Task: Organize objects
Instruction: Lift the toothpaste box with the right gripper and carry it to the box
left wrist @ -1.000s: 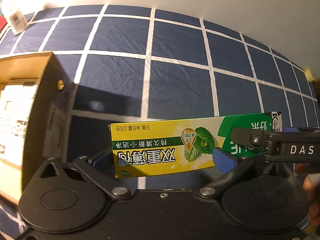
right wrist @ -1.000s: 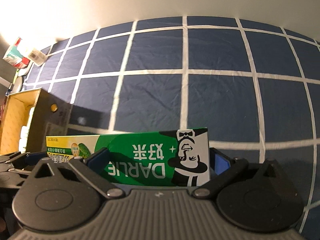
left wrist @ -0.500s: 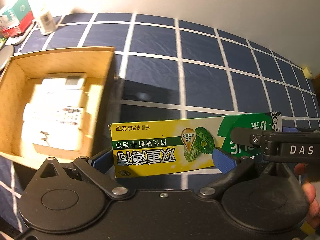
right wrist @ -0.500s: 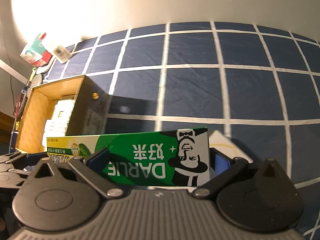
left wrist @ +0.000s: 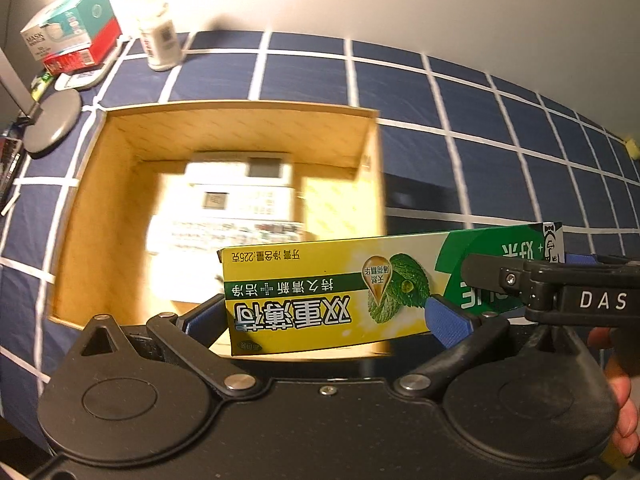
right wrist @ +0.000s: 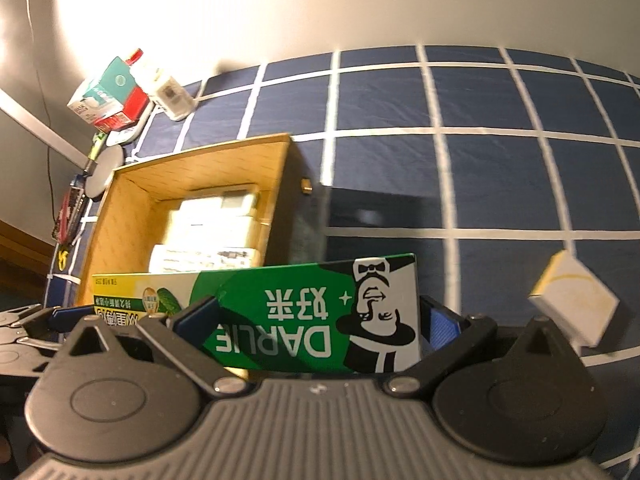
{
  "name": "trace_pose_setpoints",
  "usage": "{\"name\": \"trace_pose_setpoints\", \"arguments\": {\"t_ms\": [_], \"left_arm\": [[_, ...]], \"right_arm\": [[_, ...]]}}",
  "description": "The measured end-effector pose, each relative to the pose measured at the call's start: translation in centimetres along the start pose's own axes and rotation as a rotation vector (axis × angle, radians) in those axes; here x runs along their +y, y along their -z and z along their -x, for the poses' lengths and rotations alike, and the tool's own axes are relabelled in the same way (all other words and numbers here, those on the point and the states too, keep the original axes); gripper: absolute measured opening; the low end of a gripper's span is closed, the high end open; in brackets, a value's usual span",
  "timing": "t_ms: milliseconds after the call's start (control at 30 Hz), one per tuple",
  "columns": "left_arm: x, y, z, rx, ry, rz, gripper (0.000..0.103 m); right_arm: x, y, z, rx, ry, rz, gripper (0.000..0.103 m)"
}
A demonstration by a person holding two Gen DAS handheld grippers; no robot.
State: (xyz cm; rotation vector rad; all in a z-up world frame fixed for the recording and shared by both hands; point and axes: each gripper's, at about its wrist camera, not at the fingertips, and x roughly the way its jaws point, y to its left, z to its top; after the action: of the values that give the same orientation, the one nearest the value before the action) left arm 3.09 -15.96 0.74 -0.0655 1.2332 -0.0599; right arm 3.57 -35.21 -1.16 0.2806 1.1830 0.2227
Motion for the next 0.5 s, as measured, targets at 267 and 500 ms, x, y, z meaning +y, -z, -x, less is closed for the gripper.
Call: {"name": "trace_pose_setpoints", "arguments": {"t_ms": [267, 500], "left_arm": [[5.4, -1.3, 1.2, -0.018, -0.032, -0.040, 0.103], [9.0, -3.0, 1.4, -0.031, -0.014, -0.059, 0.103]], "right_arm": [[5.7, 0.1, -1.9, -0.039, -0.030, -0.039, 0.103], [9.2, -0.9, -2.8, -0.061, -0.011, -0.053, 0.103]]}}
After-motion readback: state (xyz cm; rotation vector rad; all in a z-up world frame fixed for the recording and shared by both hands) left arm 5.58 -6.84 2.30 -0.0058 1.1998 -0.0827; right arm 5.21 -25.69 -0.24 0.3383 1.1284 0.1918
